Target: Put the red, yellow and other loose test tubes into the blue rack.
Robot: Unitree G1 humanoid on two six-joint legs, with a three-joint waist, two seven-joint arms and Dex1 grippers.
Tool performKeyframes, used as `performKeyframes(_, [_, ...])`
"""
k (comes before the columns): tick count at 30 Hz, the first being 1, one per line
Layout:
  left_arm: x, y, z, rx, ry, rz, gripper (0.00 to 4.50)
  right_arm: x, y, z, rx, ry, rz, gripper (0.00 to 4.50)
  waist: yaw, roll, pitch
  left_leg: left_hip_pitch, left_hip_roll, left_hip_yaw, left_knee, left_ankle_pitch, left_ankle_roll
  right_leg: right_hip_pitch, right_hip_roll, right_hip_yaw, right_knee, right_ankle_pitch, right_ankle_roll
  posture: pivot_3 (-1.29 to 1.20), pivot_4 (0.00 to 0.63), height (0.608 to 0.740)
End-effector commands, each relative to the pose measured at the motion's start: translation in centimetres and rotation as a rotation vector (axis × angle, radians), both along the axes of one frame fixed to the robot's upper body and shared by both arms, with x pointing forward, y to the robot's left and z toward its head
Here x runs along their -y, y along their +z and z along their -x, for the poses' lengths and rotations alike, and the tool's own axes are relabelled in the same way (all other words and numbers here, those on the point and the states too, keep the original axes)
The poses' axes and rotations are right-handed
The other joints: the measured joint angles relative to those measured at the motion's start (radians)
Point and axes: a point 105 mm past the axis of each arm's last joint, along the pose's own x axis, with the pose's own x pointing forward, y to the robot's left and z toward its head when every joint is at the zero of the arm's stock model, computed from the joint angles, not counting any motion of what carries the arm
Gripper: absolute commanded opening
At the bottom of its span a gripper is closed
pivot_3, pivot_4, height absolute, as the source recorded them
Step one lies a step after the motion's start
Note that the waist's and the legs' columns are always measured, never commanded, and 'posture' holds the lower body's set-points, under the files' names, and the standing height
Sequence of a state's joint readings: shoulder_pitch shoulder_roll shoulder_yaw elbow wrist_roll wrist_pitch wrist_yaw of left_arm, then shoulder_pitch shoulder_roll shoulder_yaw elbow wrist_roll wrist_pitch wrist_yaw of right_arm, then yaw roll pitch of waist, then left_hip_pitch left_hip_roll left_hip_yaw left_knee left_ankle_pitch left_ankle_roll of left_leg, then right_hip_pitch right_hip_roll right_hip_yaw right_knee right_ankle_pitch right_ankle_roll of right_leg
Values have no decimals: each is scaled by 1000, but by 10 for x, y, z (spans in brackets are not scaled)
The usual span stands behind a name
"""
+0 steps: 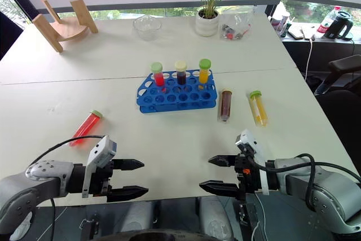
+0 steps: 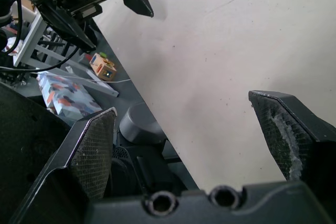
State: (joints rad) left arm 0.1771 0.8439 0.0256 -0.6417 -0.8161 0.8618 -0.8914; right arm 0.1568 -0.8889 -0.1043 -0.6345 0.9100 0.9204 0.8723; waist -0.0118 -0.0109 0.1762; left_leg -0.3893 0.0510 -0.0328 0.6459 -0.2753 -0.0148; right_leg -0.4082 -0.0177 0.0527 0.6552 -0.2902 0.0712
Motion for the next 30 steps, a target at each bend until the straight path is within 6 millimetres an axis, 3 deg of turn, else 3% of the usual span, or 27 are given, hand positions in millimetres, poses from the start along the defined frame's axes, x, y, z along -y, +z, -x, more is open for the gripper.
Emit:
performKeyframes(1, [0, 1, -6, 50, 8, -3, 4500, -9, 7, 3, 38, 42, -13, 4457, 1, 0, 0, 0, 0, 0, 0, 0, 0, 0, 0, 0, 0, 0, 0, 0, 150, 740])
performKeyframes(14, [3, -2, -4, 49, 23, -2, 4500, -8, 4, 2, 40, 52, -9, 4457, 0, 0, 0, 0, 0, 0, 0, 0, 0, 0, 0, 0, 0, 0, 0, 0, 150, 740])
performKeyframes(21, [4, -5, -11, 79, 16, -25, 4500, -1, 0, -15, 119, -17, 90, 4457, 0, 0, 0, 0, 0, 0, 0, 0, 0, 0, 0, 0, 0, 0, 0, 0, 150, 740])
performKeyframes(26, [3, -4, -22, 97, 17, -8, 4500, 6, 17, -24, 180, -50, 66, 4457, 1, 0, 0, 0, 0, 0, 0, 0, 0, 0, 0, 0, 0, 0, 0, 0, 150, 740])
performKeyframes(30, [-5, -2, -45, 163, 44, -54, 4500, 27, 42, -30, 126, -89, 194, 4457, 1, 1, 1, 0, 0, 0, 0, 0, 0, 0, 0, 0, 0, 0, 0, 0, 150, 740])
